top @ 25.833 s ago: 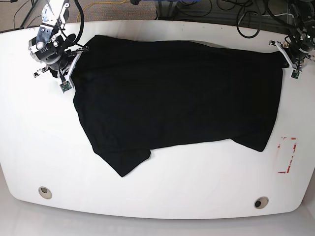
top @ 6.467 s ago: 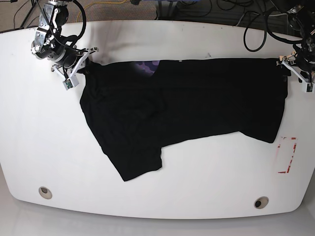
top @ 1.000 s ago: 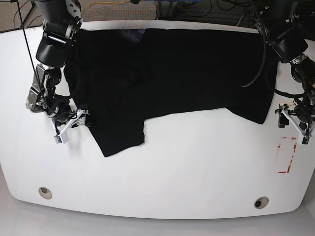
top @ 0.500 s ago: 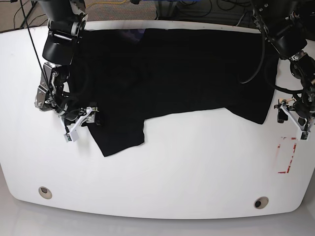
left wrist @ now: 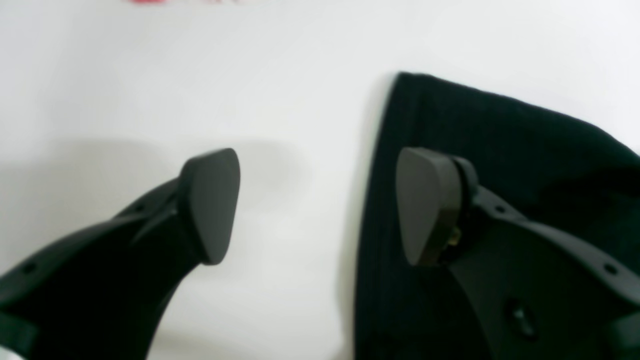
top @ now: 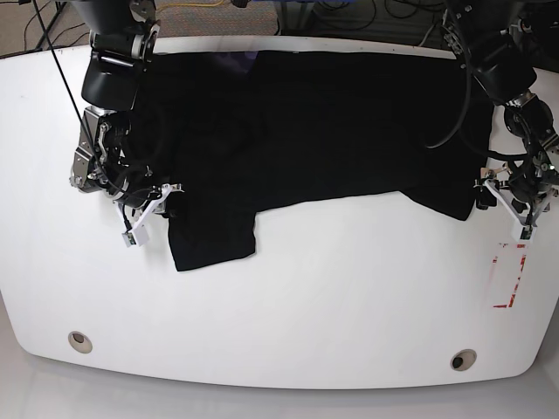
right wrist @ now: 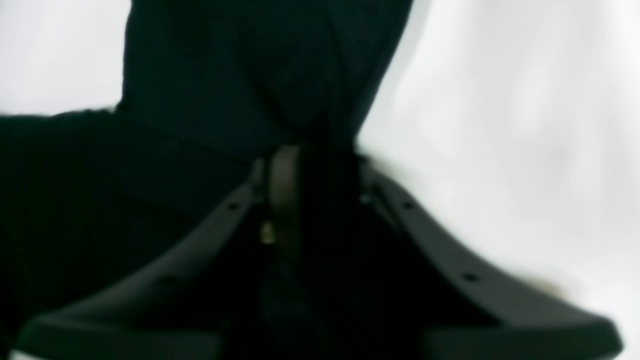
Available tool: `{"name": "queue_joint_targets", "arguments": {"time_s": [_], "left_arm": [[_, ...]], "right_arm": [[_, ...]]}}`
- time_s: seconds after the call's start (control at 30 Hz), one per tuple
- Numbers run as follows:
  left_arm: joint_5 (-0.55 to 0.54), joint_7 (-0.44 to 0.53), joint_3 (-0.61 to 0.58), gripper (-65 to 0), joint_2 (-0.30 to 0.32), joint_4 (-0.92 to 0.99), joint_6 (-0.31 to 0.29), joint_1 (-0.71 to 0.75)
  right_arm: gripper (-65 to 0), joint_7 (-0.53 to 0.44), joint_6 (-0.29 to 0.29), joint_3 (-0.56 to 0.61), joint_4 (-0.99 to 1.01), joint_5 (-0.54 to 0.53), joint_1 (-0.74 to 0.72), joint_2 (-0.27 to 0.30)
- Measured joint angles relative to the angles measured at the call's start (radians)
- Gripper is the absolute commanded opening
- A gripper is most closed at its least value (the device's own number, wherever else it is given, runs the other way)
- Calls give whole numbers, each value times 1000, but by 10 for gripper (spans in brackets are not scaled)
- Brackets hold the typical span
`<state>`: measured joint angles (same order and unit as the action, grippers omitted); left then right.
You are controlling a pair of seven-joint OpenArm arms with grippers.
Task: Layout the t-shirt on the table in an organized manner, then fold the t-shirt properly
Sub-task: 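Grasp the shirt hem with both grippers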
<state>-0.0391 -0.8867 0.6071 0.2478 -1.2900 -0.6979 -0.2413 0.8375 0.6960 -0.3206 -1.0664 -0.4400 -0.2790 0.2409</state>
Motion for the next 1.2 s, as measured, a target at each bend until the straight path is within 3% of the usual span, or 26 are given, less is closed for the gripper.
{"name": "queue_joint_targets", "arguments": {"time_s": [0.33, 0.77, 1.03, 1.2], "left_arm": [[-6, 52, -47, -185, -16, 227, 0, -89], [-17, 105, -105, -193, -8, 241, 1, -61], [-27, 119, -153, -360, 2, 233, 5, -47], [-29, 121, -154, -421, -4, 233, 5, -47]], "right_arm": [[-571, 0, 0, 1, 0, 7, 0, 0], [-571, 0, 0, 1, 0, 7, 0, -2], [-571, 0, 0, 1, 0, 7, 0, 0], [-571, 0, 0, 1, 0, 7, 0, 0]]}}
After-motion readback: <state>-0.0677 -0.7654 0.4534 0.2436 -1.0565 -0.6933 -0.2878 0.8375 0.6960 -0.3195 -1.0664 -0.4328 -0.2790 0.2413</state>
